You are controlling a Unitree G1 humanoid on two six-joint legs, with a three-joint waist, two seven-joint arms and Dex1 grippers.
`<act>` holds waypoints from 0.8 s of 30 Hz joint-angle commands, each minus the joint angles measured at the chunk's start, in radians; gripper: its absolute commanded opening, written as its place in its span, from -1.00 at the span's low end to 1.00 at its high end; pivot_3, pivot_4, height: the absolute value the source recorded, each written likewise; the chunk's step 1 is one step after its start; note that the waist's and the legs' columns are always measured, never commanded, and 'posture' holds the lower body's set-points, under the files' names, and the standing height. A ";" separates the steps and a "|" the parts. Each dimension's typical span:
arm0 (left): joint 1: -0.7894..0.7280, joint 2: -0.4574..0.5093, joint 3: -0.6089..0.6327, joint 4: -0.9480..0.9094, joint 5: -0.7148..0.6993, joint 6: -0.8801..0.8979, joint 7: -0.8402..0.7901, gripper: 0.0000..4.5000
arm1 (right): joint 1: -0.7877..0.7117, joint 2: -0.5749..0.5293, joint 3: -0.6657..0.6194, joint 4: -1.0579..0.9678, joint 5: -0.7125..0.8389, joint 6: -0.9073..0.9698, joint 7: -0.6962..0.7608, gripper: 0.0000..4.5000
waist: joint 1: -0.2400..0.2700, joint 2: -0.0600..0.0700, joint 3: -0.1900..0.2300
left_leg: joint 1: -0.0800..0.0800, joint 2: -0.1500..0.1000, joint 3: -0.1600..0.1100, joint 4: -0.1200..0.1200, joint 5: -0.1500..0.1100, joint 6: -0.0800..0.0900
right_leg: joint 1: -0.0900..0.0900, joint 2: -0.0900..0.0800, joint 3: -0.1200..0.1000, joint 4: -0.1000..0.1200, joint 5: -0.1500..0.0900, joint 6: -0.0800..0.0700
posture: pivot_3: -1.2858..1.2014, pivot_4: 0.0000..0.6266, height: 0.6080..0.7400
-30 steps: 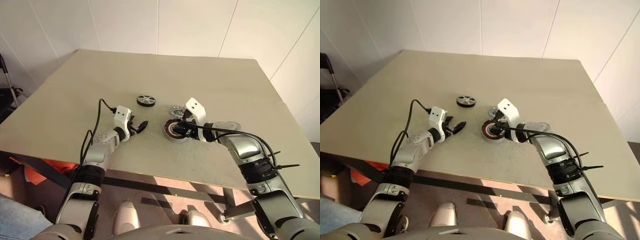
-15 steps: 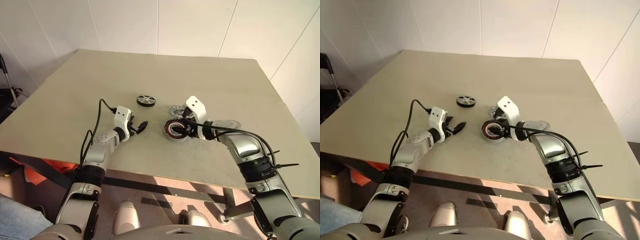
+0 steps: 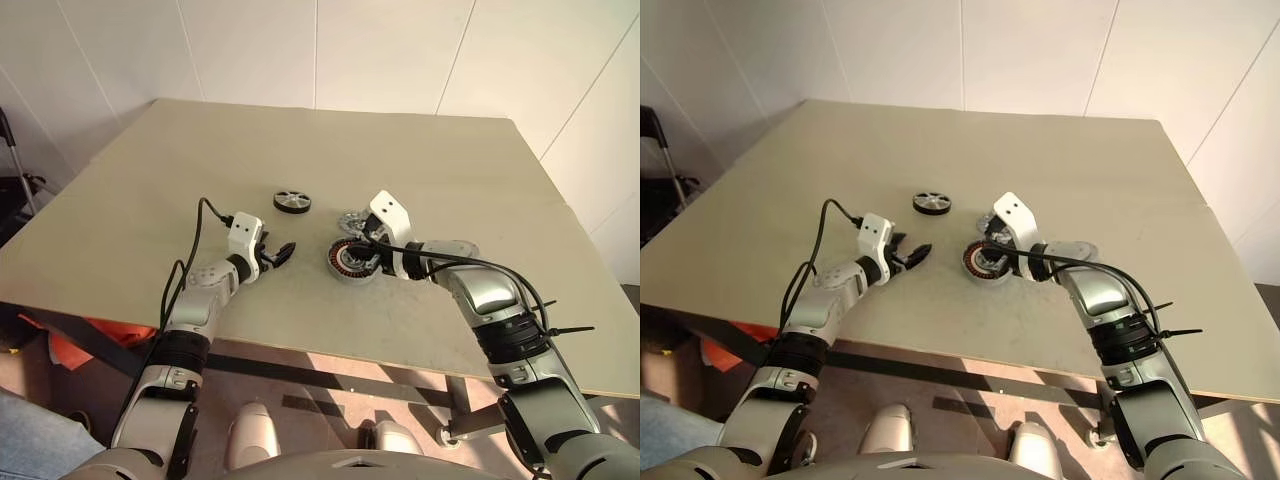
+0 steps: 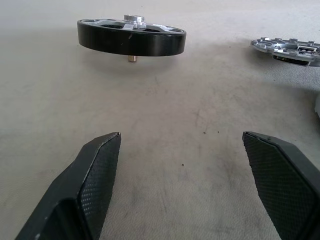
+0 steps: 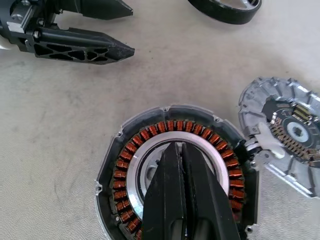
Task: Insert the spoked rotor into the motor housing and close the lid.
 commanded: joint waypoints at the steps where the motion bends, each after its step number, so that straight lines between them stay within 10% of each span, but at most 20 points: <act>1: -0.010 0.011 0.007 -0.011 0.003 -0.008 0.002 0.83 | 0.010 0.011 0.023 0.035 -0.016 -0.024 -0.007 -0.98 | 0.000 0.000 0.000 | 0.000 0.000 0.000 0.000 0.000 0.000 | 0.000 0.000 0.000 0.000 0.000 0.000 | 0.03 -1.00 1.00; 24: -0.007 0.013 0.008 -0.013 0.002 -0.006 0.002 0.83 | -0.026 -0.025 -0.038 -0.099 0.048 0.031 0.008 -0.98 | -0.001 0.000 0.000 | 0.002 0.000 0.000 0.000 0.000 0.000 | 0.001 0.000 0.000 0.000 0.000 0.000 | 0.03 -1.00 1.00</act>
